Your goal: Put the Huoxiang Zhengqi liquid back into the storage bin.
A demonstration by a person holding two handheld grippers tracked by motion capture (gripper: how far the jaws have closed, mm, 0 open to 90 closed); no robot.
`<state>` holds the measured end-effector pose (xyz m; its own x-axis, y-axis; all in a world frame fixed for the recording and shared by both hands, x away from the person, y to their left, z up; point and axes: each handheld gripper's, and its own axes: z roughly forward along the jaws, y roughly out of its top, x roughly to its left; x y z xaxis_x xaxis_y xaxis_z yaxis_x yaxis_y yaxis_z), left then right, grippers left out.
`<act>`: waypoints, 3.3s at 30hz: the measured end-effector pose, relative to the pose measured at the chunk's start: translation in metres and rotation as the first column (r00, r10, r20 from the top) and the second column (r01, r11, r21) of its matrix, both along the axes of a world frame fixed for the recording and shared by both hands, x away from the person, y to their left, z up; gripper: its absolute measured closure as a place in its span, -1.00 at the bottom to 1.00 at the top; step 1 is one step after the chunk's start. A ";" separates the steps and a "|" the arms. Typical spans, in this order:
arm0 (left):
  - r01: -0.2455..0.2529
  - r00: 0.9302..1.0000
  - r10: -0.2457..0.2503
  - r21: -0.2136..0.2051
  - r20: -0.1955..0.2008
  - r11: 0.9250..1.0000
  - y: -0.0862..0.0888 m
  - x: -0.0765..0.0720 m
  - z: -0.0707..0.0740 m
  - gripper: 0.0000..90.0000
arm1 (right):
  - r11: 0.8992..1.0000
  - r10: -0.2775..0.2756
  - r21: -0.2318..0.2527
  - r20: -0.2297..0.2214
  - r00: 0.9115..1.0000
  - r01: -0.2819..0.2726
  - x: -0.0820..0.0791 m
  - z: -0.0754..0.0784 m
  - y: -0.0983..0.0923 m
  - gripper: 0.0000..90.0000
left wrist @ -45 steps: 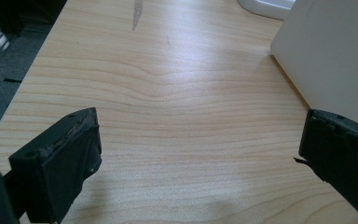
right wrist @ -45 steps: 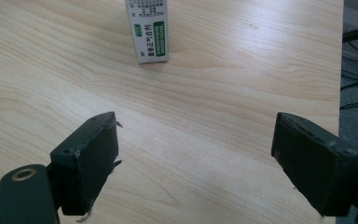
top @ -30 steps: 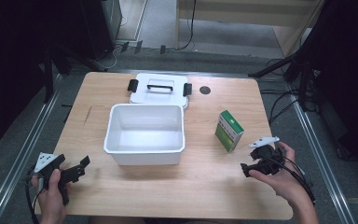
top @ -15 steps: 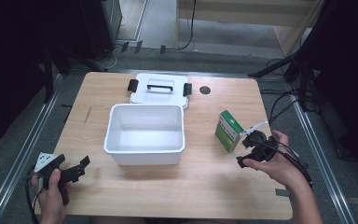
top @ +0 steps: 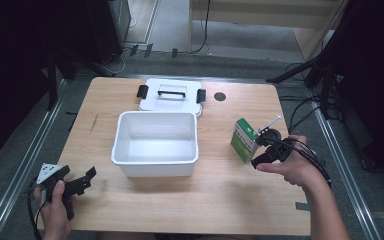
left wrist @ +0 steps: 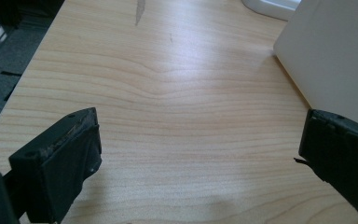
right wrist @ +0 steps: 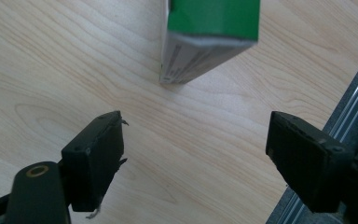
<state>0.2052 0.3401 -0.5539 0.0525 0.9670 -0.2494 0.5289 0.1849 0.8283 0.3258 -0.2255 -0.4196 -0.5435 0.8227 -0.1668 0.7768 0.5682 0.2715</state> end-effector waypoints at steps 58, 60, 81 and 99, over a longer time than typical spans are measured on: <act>-0.005 1.000 0.005 -0.003 -0.002 1.000 0.000 0.000 0.000 -1.00 | 0.999 0.040 -0.023 -0.100 0.994 -0.043 0.074 0.013 0.044 0.43; -0.005 1.000 0.005 -0.005 -0.003 1.000 0.001 0.000 0.000 -1.00 | 0.995 0.076 -0.060 -0.095 0.993 -0.082 0.071 0.013 0.044 0.44; -0.004 1.000 0.004 -0.002 -0.001 1.000 0.000 0.000 0.000 -1.00 | 0.931 0.364 0.005 -0.016 0.931 -0.364 0.045 0.058 0.052 0.44; -0.007 1.000 0.007 -0.004 -0.001 1.000 0.000 0.000 0.000 -1.00 | 0.788 0.616 -0.013 0.024 0.788 -0.616 0.029 0.094 0.063 0.44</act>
